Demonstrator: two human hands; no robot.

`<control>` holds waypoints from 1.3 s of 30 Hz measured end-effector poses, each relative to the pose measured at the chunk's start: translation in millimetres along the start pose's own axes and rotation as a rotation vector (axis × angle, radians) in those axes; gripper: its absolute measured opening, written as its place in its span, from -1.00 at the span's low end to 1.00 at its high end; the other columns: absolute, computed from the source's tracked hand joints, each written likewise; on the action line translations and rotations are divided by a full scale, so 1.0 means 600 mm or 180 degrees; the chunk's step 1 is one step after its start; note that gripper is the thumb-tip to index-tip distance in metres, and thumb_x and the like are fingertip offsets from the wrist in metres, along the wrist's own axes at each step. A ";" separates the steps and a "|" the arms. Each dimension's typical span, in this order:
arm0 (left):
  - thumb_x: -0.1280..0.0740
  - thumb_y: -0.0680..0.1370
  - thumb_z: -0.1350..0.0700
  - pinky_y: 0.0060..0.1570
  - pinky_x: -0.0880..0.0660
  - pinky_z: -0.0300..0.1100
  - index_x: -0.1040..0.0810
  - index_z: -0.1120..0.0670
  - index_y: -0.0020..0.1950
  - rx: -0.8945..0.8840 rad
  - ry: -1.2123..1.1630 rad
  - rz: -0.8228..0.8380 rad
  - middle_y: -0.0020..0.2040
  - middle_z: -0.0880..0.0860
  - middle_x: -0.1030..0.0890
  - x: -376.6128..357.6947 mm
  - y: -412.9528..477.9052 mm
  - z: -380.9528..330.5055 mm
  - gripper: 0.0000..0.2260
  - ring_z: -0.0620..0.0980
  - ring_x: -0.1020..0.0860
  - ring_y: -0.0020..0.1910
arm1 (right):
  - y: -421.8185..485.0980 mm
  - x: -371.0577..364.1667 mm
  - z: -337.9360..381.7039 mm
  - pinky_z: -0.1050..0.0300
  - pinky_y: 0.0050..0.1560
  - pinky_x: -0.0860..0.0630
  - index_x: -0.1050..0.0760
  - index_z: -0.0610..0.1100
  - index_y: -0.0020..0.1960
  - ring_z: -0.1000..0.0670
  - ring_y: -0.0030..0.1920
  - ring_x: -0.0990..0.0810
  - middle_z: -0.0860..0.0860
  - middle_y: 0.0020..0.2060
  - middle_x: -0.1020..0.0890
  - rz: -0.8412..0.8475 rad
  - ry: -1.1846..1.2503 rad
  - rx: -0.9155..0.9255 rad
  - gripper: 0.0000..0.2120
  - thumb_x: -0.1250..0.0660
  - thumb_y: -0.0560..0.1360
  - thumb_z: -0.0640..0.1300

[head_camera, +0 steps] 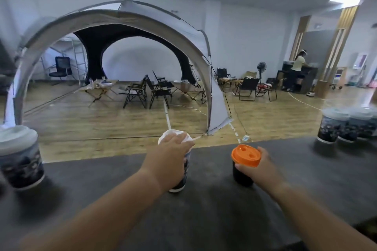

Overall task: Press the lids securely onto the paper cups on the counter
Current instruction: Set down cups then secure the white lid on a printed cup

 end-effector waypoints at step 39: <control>-0.29 0.54 0.00 0.03 -0.54 -0.33 -0.44 -0.18 0.24 0.1093 -0.3991 -0.0852 0.16 -0.18 -0.58 -0.065 -0.028 0.092 -0.72 -0.27 -0.57 0.10 | -0.044 -0.208 0.203 0.14 -0.09 -0.55 -0.62 -0.19 0.06 0.00 -0.08 -0.64 -0.08 -0.07 -0.71 0.1193 0.2313 0.0233 -0.73 -0.15 0.66 -0.17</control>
Point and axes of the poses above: each hand's wrist, its own y-axis towards the middle knuckle, its own x-axis out of the back of the hand, z = x × y, the point moved 7 cm from there along y, towards the middle knuckle
